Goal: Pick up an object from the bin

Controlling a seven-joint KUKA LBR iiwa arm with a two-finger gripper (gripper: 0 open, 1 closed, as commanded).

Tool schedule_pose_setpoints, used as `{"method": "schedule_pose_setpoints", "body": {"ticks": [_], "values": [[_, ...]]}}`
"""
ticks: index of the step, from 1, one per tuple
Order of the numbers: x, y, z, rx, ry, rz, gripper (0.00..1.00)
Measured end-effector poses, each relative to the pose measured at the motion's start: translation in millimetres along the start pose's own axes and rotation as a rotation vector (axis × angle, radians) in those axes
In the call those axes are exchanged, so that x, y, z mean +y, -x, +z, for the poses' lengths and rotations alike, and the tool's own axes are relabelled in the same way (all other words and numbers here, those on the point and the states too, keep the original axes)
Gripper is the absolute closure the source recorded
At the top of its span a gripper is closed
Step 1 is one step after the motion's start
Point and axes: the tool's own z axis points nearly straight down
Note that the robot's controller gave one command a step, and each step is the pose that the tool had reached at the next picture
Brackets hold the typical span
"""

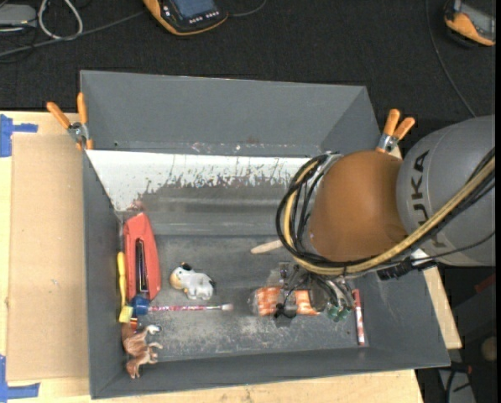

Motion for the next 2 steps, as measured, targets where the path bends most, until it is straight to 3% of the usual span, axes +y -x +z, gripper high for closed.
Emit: {"method": "schedule_pose_setpoints", "body": {"ticks": [1, 2], "values": [[4.4, -9.0, 1.6, 0.007, -0.001, 0.056, 1.0], [4.5, 7.3, -77.8, 0.008, -0.001, 0.005, 1.0]]}}
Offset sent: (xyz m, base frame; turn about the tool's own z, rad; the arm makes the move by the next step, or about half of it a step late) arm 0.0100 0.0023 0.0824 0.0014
